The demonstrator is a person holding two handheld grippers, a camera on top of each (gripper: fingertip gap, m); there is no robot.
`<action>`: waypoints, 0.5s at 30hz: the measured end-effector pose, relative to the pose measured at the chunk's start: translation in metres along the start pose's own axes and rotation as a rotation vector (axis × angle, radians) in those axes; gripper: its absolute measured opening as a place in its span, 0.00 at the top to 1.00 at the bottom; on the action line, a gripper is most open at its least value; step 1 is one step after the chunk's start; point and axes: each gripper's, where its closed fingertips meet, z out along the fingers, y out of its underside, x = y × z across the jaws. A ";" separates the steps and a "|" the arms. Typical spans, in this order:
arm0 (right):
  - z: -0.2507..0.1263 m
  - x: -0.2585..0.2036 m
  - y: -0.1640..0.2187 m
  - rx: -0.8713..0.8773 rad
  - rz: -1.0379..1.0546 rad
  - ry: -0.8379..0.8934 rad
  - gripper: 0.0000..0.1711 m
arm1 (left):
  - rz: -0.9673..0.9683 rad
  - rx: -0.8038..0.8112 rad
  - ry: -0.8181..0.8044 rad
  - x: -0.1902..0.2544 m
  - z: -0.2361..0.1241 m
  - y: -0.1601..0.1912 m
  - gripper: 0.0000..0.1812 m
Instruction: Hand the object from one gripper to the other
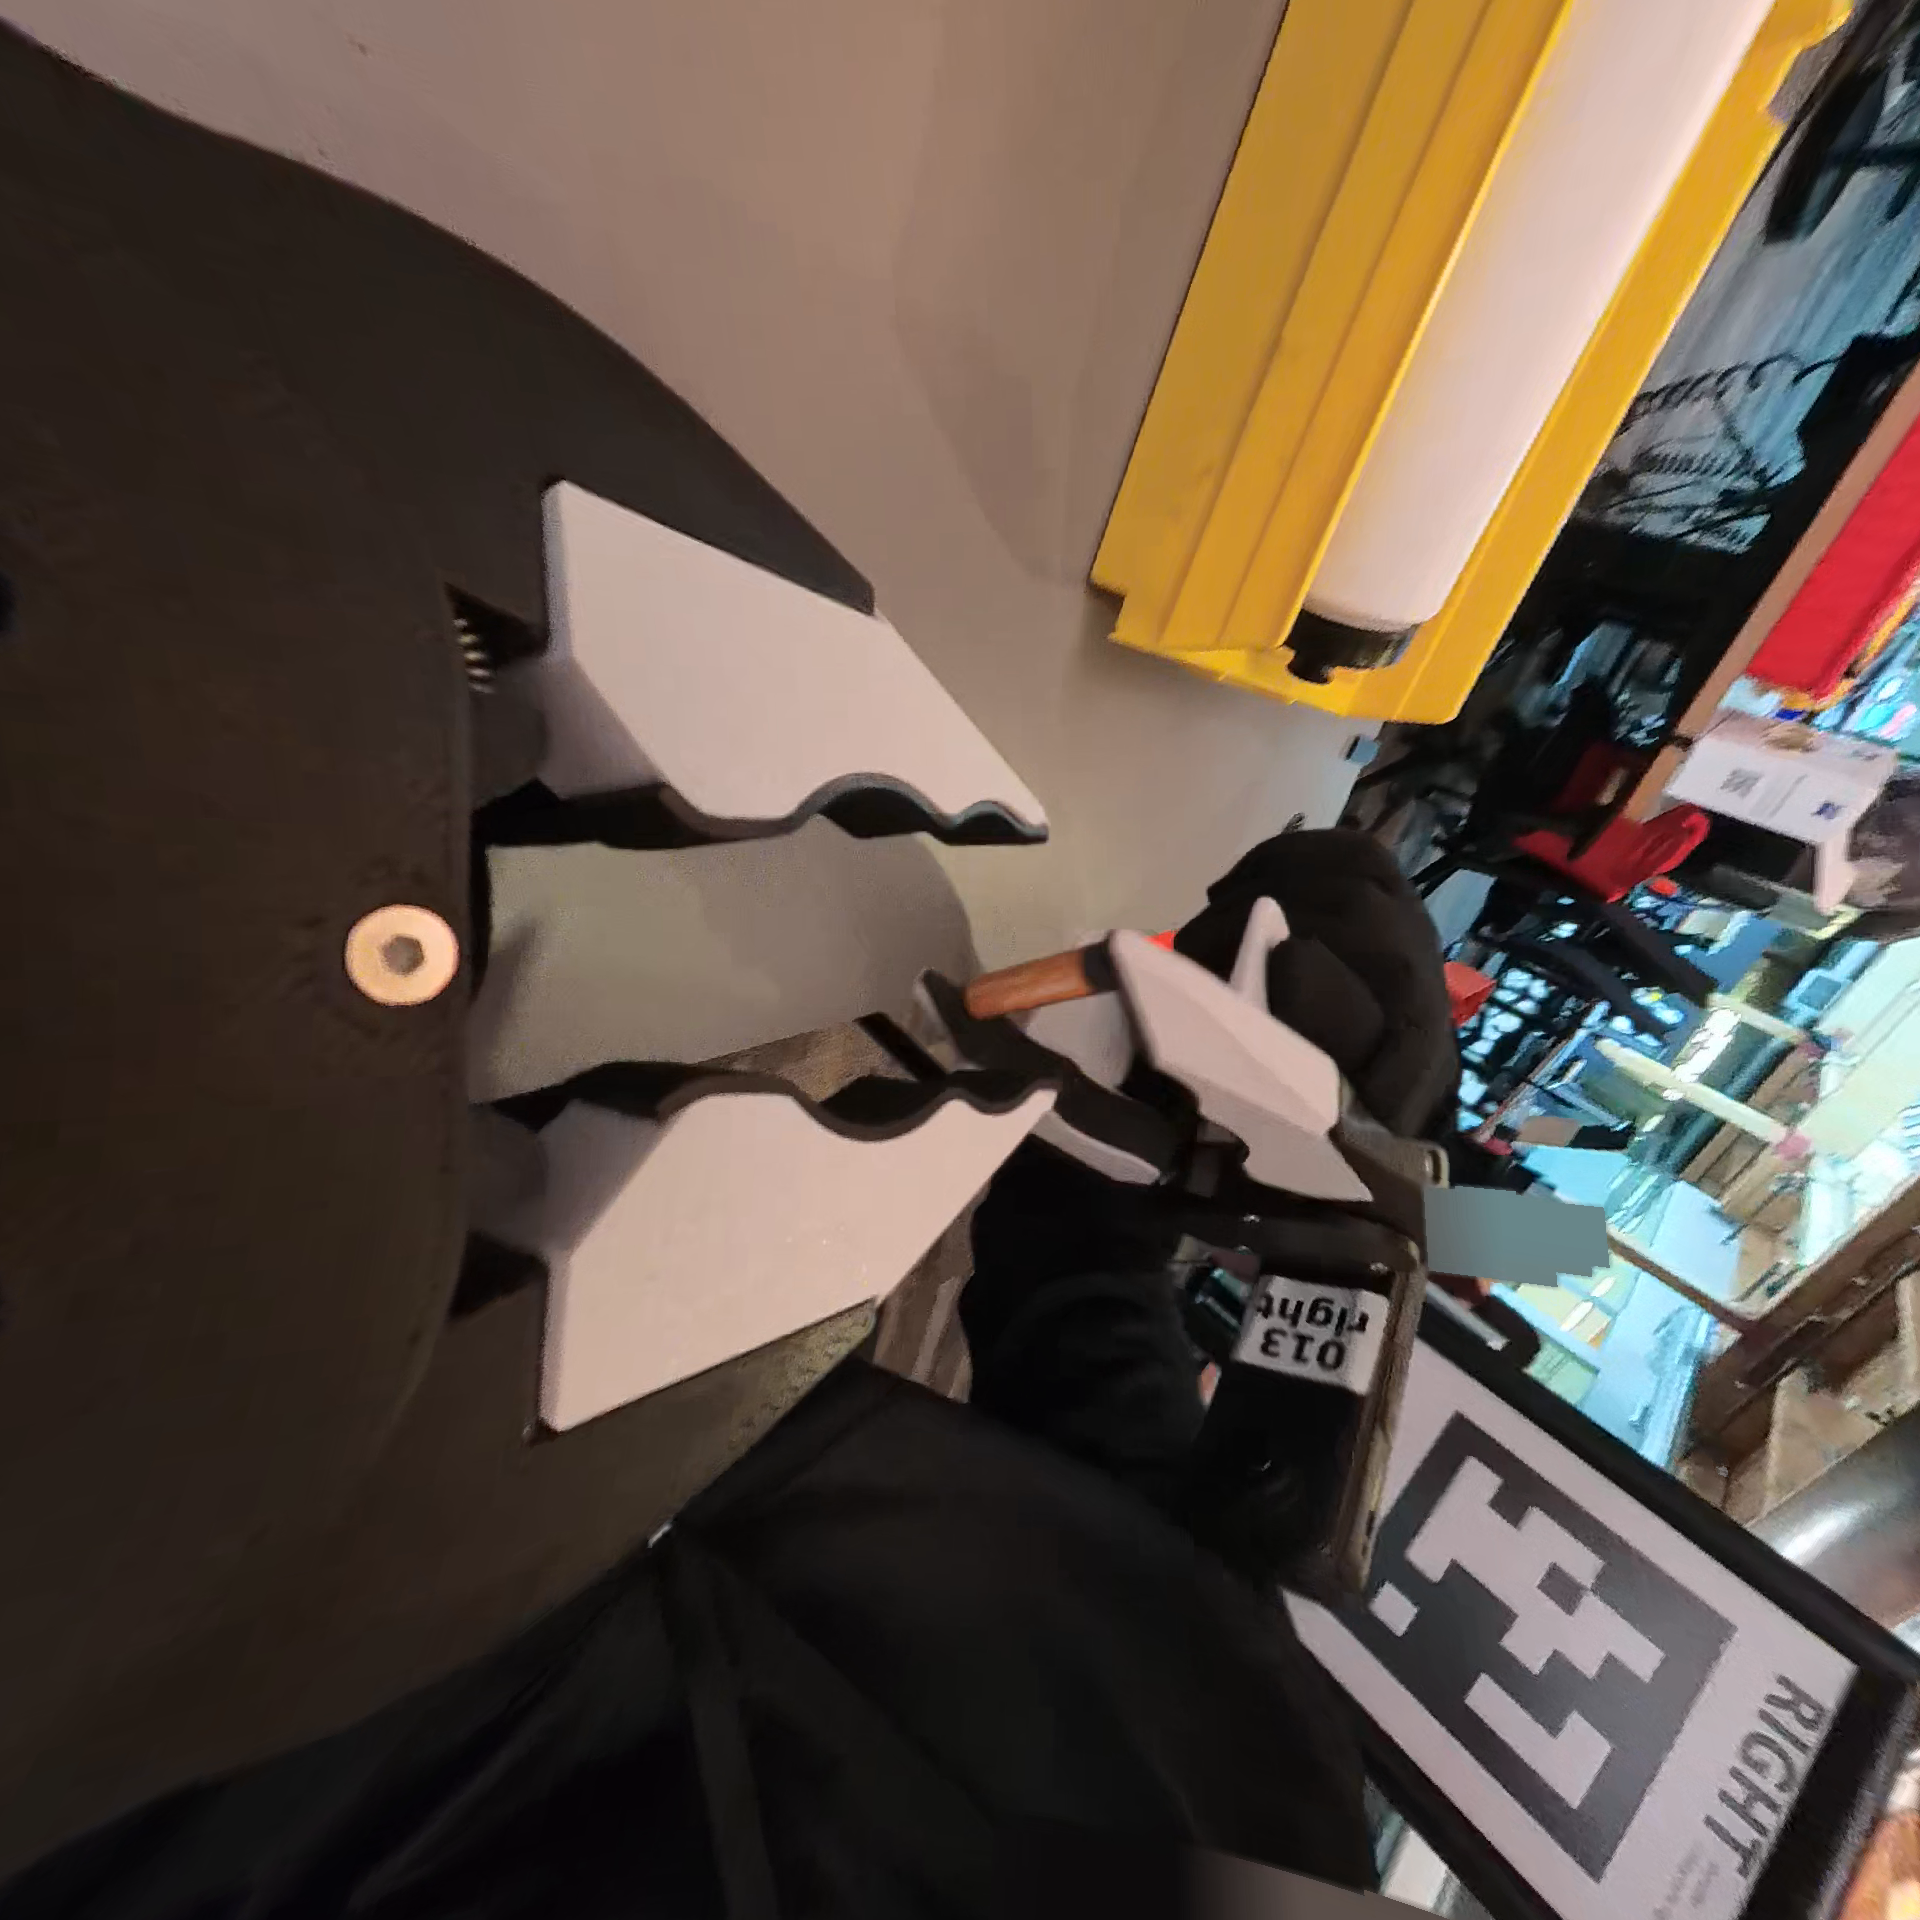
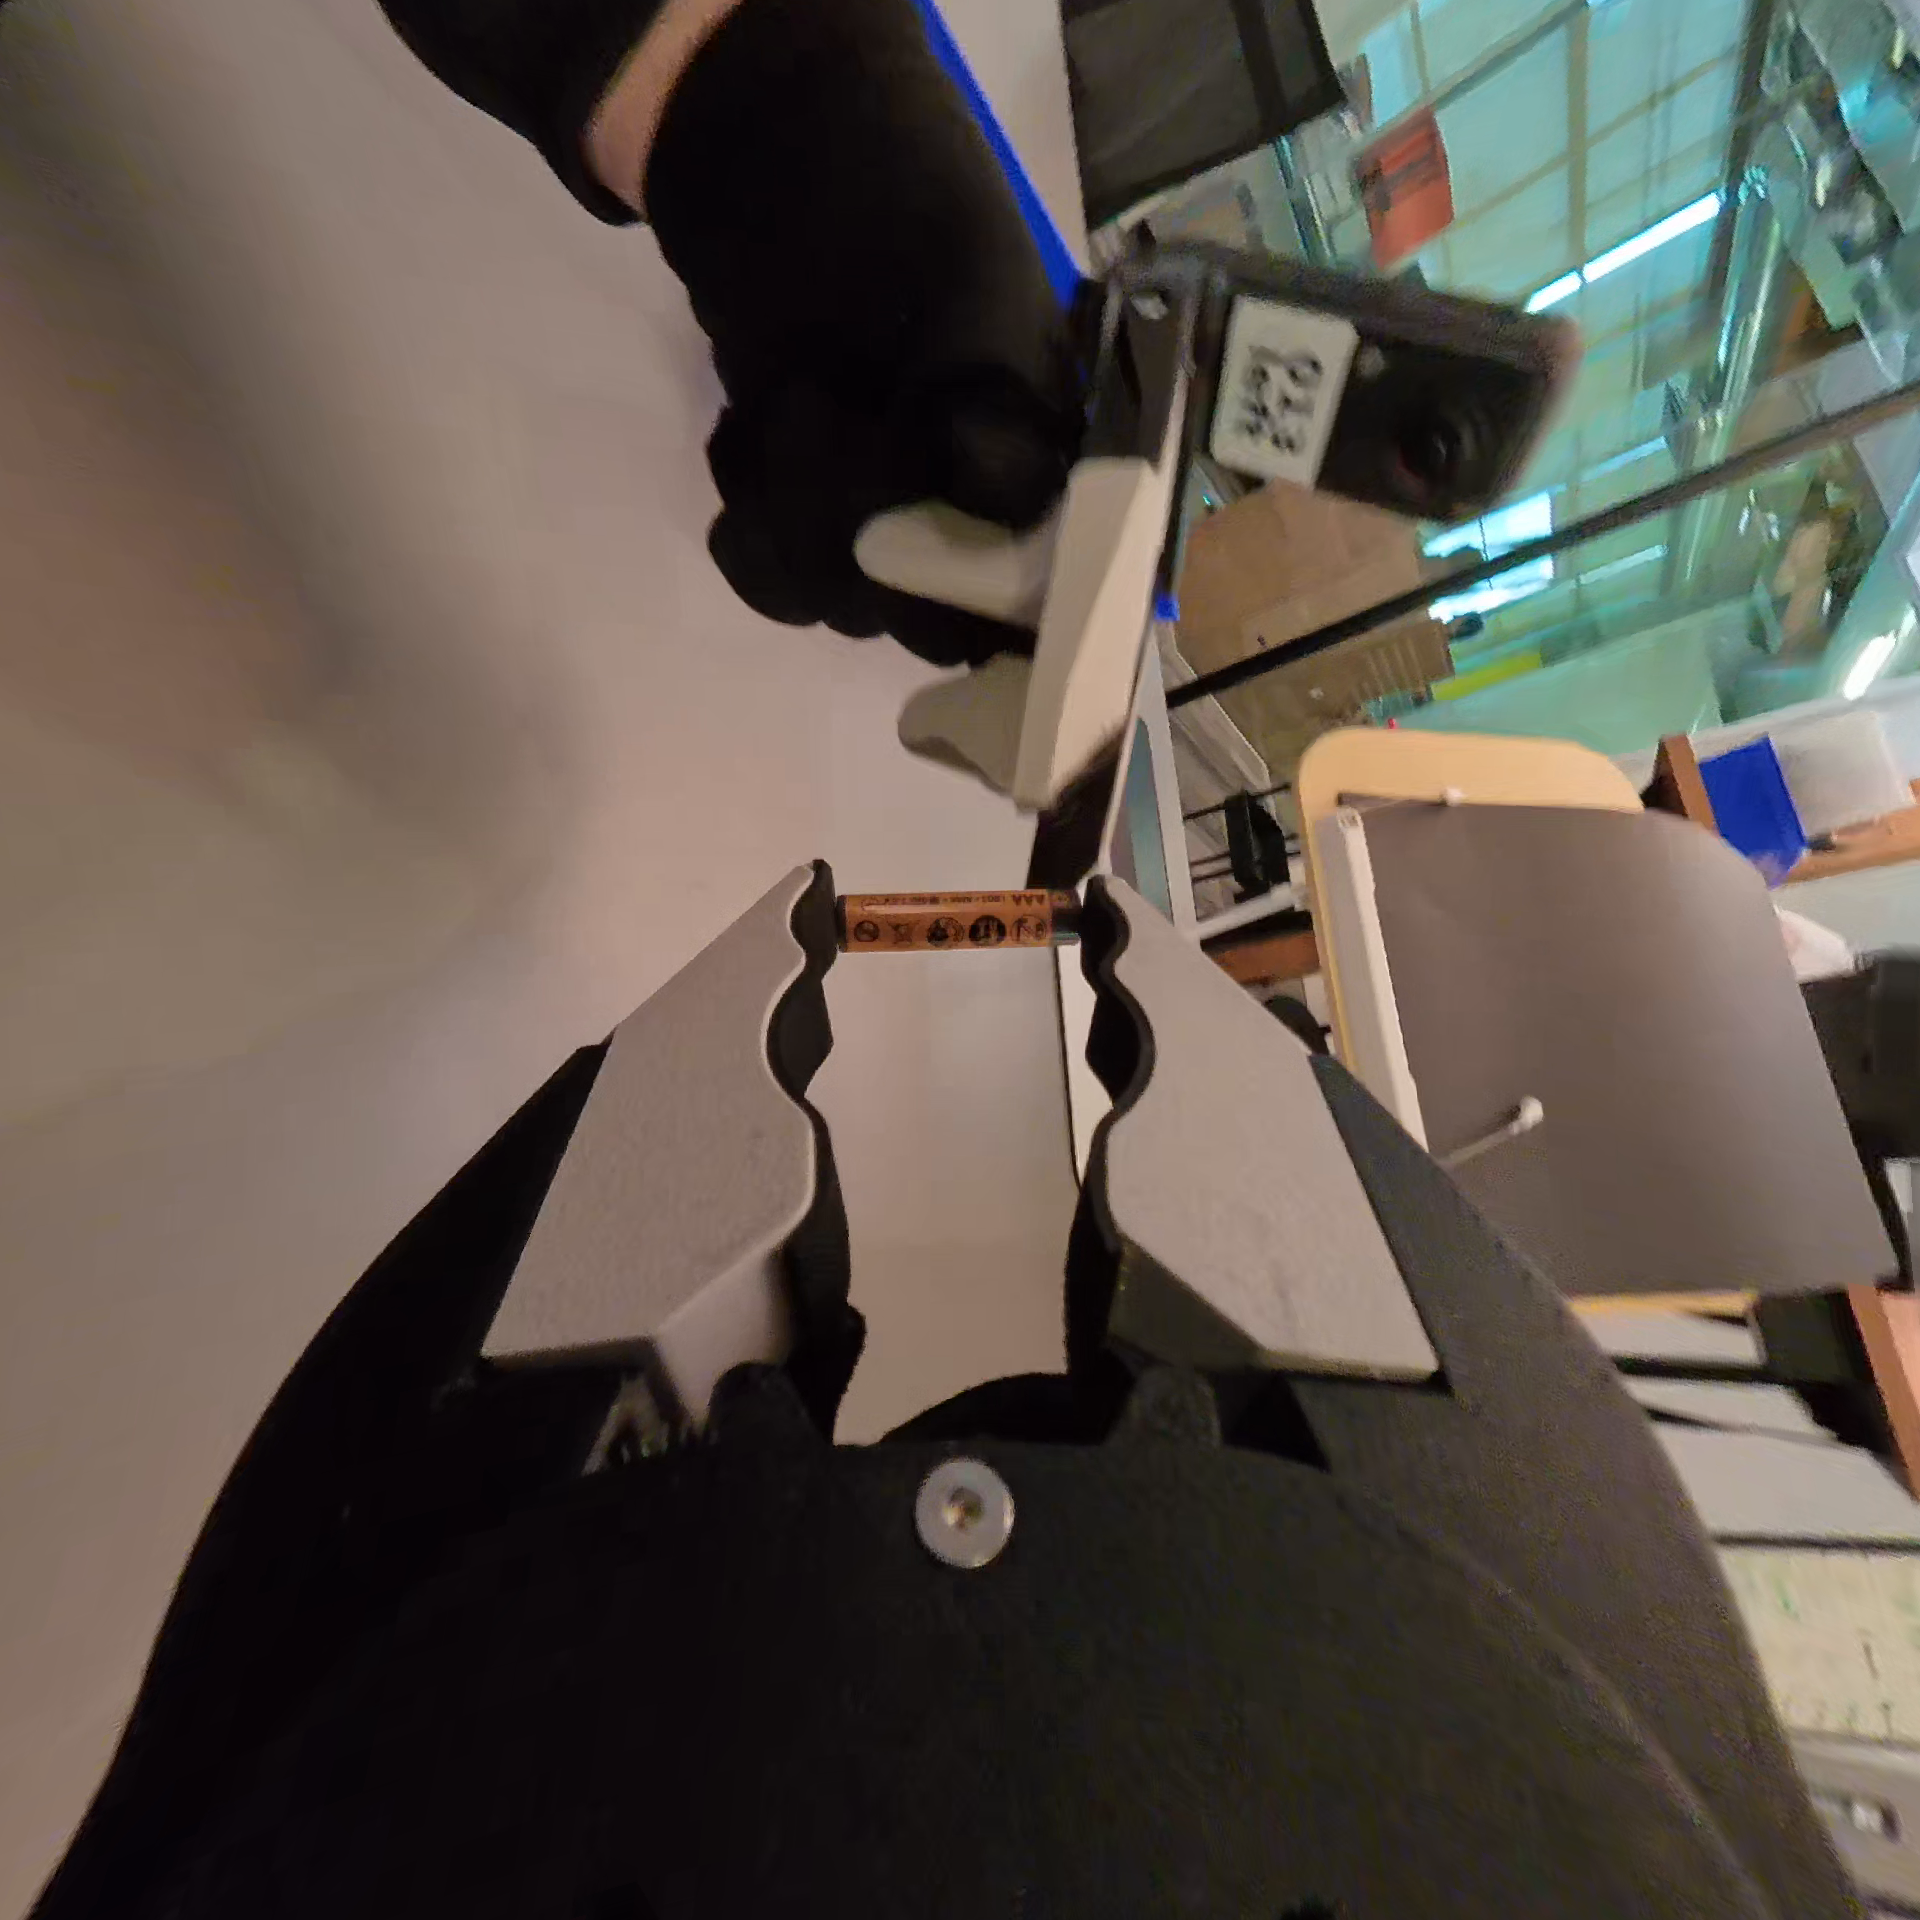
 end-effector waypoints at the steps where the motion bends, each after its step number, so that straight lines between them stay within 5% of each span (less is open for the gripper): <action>1: -0.006 0.006 0.008 -0.015 0.030 0.018 0.73 | 0.007 0.030 -0.008 0.000 -0.004 -0.005 0.77; 8: -0.073 0.063 0.133 -0.380 0.148 0.156 0.73 | 0.045 -0.012 -0.163 -0.019 -0.021 0.012 0.86; 15: -0.082 0.035 0.213 -0.631 0.157 -0.033 0.73 | 0.084 -0.079 -0.258 -0.025 -0.027 0.031 0.87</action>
